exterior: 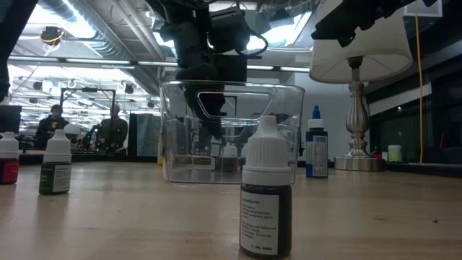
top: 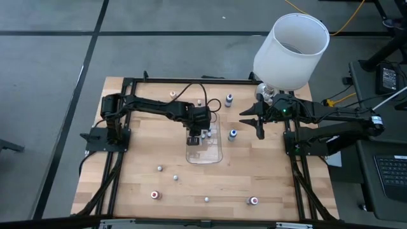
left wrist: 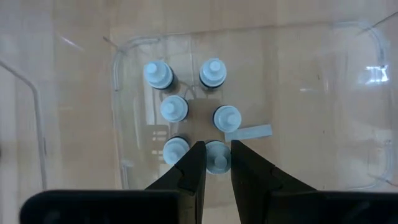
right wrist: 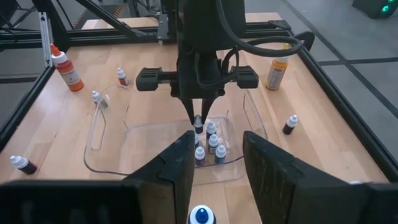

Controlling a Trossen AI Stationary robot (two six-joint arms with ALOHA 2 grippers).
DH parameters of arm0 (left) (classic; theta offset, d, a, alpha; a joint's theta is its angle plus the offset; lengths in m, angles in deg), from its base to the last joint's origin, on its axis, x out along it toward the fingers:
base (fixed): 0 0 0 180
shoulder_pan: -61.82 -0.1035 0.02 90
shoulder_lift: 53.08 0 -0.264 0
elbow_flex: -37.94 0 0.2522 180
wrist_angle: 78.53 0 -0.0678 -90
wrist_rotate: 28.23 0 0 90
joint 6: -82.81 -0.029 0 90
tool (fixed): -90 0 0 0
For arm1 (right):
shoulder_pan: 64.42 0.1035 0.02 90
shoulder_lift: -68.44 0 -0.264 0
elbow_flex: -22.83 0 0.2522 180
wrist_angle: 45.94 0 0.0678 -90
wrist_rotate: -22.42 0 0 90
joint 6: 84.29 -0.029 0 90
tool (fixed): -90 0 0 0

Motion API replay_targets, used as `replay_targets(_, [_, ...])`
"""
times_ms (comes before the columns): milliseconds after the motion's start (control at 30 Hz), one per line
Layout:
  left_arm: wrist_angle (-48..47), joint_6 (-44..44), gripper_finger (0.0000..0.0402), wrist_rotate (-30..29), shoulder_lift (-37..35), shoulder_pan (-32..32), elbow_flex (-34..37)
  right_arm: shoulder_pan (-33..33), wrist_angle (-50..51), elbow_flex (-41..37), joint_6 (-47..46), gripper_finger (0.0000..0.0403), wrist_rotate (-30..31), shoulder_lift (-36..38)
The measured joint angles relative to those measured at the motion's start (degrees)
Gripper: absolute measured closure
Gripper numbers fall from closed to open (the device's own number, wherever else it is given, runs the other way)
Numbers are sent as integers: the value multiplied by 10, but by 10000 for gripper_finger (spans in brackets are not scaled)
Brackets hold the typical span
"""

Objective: Pick & Place food coloring
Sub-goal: Put the small blue food coloring into the transparent bin

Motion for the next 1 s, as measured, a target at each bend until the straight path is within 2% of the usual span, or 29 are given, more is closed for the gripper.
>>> replay_targets(533, [5,9,347,6,23,2,0,0,1,0,-1,265,0,0])
replay_targets(733, [6,7,347,-12,31,2,-1,0,6,0,-2,265,0,0])
replay_targets(1000, [5,9,314,-13,30,2,-1,0,6,0,-1,265,0,0])
